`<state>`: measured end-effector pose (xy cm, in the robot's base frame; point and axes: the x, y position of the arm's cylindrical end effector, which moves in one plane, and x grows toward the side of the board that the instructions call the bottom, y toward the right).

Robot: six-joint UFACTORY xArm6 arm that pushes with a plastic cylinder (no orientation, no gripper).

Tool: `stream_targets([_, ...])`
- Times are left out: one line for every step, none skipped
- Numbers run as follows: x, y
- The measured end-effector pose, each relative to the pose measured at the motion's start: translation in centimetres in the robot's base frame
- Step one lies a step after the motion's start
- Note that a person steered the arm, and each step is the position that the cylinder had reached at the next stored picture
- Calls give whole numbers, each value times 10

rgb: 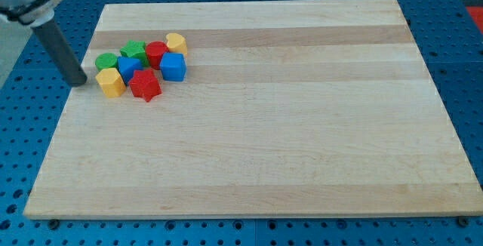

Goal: Push the line of blocks slightly right

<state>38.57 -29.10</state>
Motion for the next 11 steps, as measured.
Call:
stream_targets([-20,22])
stream_targets([-25,32])
stream_targets([-25,44])
stream_targets([-24,68])
stream_targets([-23,97])
stream_targets([-16,128])
stream_targets([-10,126])
stream_targets([-8,111])
stream_targets([-2,115])
stream_targets([5,147])
stream_targets([17,179])
